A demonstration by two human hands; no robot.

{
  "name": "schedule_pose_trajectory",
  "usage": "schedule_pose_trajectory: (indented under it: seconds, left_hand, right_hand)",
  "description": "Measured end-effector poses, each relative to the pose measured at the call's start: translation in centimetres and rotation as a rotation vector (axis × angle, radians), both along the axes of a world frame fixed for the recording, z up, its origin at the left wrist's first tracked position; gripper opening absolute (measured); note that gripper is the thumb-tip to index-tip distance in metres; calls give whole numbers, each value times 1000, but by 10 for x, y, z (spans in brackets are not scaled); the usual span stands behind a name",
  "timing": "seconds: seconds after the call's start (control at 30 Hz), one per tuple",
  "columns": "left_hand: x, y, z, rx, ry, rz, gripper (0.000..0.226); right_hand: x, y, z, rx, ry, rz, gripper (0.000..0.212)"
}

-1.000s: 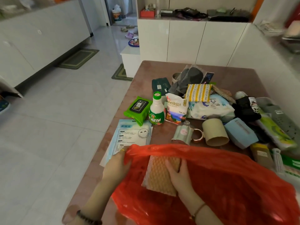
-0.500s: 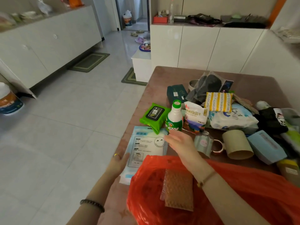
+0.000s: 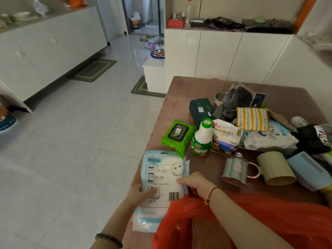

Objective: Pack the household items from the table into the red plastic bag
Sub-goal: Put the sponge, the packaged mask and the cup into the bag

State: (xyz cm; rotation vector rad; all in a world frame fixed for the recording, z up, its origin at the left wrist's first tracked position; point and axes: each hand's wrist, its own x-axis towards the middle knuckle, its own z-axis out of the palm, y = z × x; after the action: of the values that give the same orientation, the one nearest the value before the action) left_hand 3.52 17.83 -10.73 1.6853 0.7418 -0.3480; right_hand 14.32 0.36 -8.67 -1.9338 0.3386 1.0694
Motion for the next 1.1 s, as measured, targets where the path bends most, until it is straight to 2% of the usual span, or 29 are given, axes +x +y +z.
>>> schedule_pose_trajectory:
  seconds: [0.07,0.17,0.23,0.33,0.4,0.5,0.57,0.6,0.67,0.73,0.77,0.83,0.9,0.97,1.03,1.1]
  left_hand:
    - [-10,7,-3,-35,10,21,18]
    - [-26,14,8,-116,-86,117,25]
    - [-28,16,28,-72,-196,197,18]
    - [-21,16,79,-17,-445,250,17]
    - [-15,7,118,-13,-616,210,24]
    - [-12,-22,159,-55,-807,131,45]
    - [-14,-45,163,-123,-876,5,69]
    - [-15,-57,156,-116,-874,-112,81]
    - [-16,-79,131,51,-730,-391,98]
    - [-19,-92,103,429,-493,-639,107]
    - [-20,-99,90,626,-368,-763,102]
    - [-20,-112,72,814,-232,-822,87]
    - [-11,-118,62,763,-204,-671,63]
    - [3,-119,60,728,-202,-547,32]
    - [16,-122,64,761,-319,-546,25]
    - [23,-126,74,742,-415,-541,24]
  right_hand:
    - [-5,2,-3,95,-3,20,38]
    - [-15,6,8,322,0,25,51]
    - [-19,12,26,389,-139,94,54]
    - [-19,17,75,509,-466,45,39]
    - [-17,9,117,625,-590,47,31]
    - [-20,-26,170,659,-827,121,26]
    - [-27,-59,192,617,-983,49,13]
    - [-32,-77,197,593,-1048,-23,9]
    - [-45,-116,202,611,-1114,-151,6]
    - [-62,-150,204,570,-1181,-229,35]
    - [-72,-168,200,515,-1184,-281,40]
    - [-94,-200,186,386,-1197,-273,12]
    - [-115,-216,175,251,-1187,-71,35]
    - [-124,-223,163,144,-1131,287,27]
    - [-125,-225,141,31,-1187,660,18]
    - [-118,-225,122,-46,-1198,809,19]
